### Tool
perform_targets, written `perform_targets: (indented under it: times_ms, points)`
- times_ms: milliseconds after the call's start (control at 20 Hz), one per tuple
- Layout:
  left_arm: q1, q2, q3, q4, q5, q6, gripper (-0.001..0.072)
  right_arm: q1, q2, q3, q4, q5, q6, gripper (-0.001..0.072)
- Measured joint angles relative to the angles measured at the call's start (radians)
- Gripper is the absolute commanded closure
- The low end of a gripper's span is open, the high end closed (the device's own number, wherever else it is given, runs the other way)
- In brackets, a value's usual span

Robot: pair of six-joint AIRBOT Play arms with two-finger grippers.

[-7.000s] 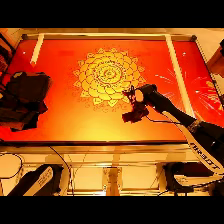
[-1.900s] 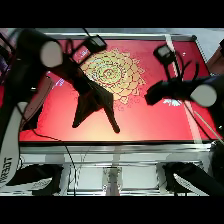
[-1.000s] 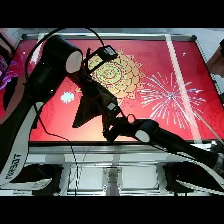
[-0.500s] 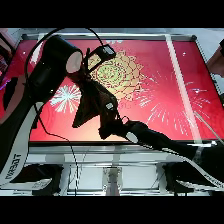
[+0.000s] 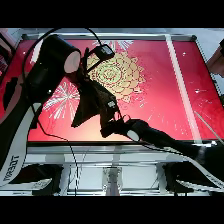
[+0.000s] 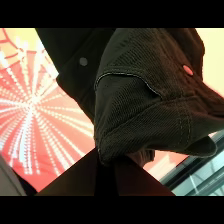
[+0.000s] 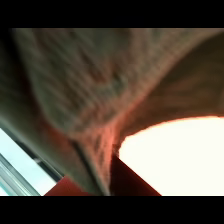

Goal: Fold the clothes and pants, and hang the long-sleeved shirts on hangers.

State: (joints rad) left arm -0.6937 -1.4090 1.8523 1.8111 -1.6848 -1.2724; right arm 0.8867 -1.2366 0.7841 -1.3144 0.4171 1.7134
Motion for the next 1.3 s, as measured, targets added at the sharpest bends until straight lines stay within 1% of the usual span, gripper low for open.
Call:
perform_targets:
  times_ms: [150,250,400,550,650,700,800,850,900,1000,1100,1200,1300]
  points:
    - [0.000,0.063,0.000,0.039,0.004,0.000,0.0642,-0.071,0.156,0.005,-0.095,0.142,0.003,0.0694]
    - [-0.001,0.118,0.000,0.048,0.010,-0.001,0.0642,-0.116,0.291,0.006,-0.145,0.202,-0.009,0.0695]
    - [-0.004,0.206,0.000,0.049,0.017,-0.034,0.0642,-0.147,0.510,0.008,-0.181,0.253,-0.066,0.0695]
    - [-0.005,0.285,0.000,0.008,0.026,-0.073,0.0642,-0.156,0.698,0.026,-0.194,0.303,-0.125,0.0695]
    - [-0.006,0.334,0.000,-0.038,0.036,-0.092,0.0642,-0.158,0.795,0.067,-0.196,0.374,-0.201,0.0695]
    - [-0.006,0.357,0.000,-0.069,0.040,-0.100,0.0642,-0.159,0.827,0.095,-0.195,0.424,-0.239,0.0695]
    - [-0.005,0.398,0.000,-0.097,0.045,-0.117,0.0642,-0.160,0.870,0.167,-0.200,0.571,-0.303,0.0695]
    - [-0.005,0.413,0.000,-0.129,0.051,-0.124,0.0642,-0.160,0.880,0.204,-0.187,0.622,-0.331,0.0696]
    - [-0.005,0.425,0.000,-0.180,0.056,-0.130,0.0642,-0.160,0.889,0.244,-0.175,0.705,-0.359,0.0696]
    - [-0.005,0.443,0.000,-0.233,0.061,-0.144,0.0642,-0.161,0.890,0.315,-0.140,0.808,-0.401,0.0695]
    - [-0.005,0.450,0.000,-0.277,0.062,-0.161,0.0642,-0.161,0.882,0.376,-0.114,0.923,-0.425,0.0696]
    - [-0.005,0.454,0.000,-0.300,0.066,-0.188,0.0642,-0.161,0.868,0.421,-0.095,1.002,-0.440,0.0696]
    - [-0.005,0.458,0.000,-0.327,0.066,-0.217,0.0642,-0.161,0.856,0.453,-0.083,1.048,-0.448,0.0696]
